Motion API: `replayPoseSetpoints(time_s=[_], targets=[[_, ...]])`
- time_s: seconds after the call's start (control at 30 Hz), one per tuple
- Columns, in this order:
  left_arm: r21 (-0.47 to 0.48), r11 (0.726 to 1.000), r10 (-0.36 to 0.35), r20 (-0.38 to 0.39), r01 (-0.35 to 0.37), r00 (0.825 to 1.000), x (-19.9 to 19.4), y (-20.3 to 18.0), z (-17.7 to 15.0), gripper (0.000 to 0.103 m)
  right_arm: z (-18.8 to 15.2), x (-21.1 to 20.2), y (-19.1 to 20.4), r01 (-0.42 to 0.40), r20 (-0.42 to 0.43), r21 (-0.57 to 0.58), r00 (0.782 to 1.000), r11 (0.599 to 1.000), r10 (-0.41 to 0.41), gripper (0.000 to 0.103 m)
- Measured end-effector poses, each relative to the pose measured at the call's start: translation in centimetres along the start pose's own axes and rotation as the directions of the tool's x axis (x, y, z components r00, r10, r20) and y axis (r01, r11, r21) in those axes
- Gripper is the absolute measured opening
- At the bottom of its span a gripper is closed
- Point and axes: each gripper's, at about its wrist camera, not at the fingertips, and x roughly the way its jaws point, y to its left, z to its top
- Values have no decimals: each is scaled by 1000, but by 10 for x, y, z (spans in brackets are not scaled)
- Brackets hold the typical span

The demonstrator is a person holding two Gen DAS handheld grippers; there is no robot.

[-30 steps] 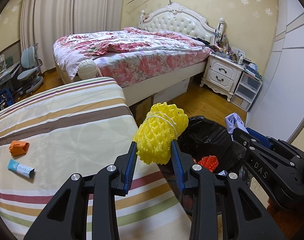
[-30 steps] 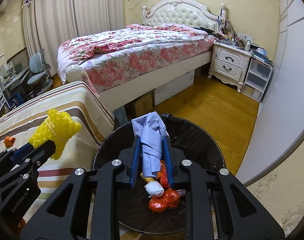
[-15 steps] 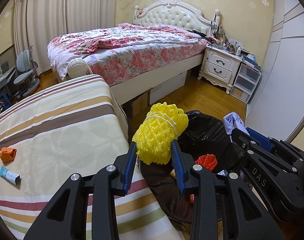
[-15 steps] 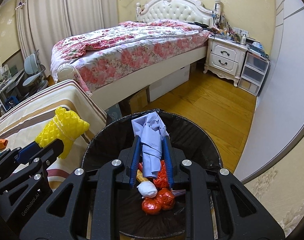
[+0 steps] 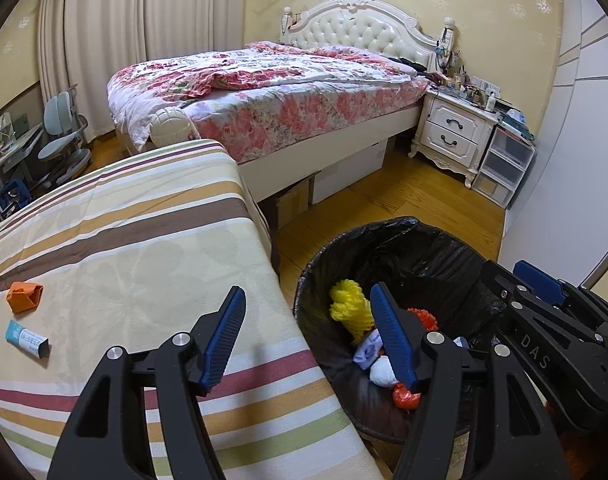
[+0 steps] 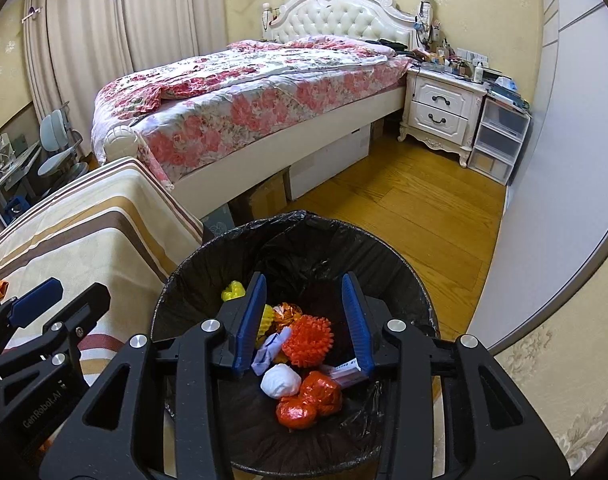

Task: Collect trash
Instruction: 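Open both tools to drop the cloth and net into the bin, then move both open tools back over the remaining items on the bed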

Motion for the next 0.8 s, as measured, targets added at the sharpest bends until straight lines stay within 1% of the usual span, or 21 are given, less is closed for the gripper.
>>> replayPoseSetpoints(time_s=[0.03, 0.27, 0.33, 0.5, 0.53, 0.57, 0.67, 0.8], targets=[[-1, 1000, 3, 0, -3, 1000, 0, 1, 1, 65, 0, 0, 0, 0, 0, 0, 1000, 1000, 0, 44], [-16, 999, 39, -5, -39, 999, -5, 15, -4, 65, -4, -4, 8, 3, 0, -16, 1000, 1000, -3, 46], [-21, 998, 55, -5, -55, 998, -6, 21, -5, 65, -3, -5, 11, 3, -1, -17, 1000, 1000, -3, 51], [-34, 995, 95, 1, -95, 995, -12, 33, -5, 66, -3, -9, 21, -5, 6, -26, 1000, 1000, 5, 57], [-37, 994, 105, 3, -105, 994, -14, 36, -5, 69, -2, -10, 23, -7, 6, -29, 1000, 1000, 8, 57], [-40, 992, 123, 6, -123, 992, -16, 39, -5, 70, -2, -11, 26, -13, 6, -33, 1000, 999, 13, 57], [-46, 987, 157, 14, -156, 987, -20, 49, -5, 70, -2, -13, 37, -34, 5, -47, 999, 998, 34, 58], [-73, 973, 219, 13, -217, 976, -25, 73, -7, 70, -2, -17, 56, -76, 0, -68, 997, 995, 76, 59]])
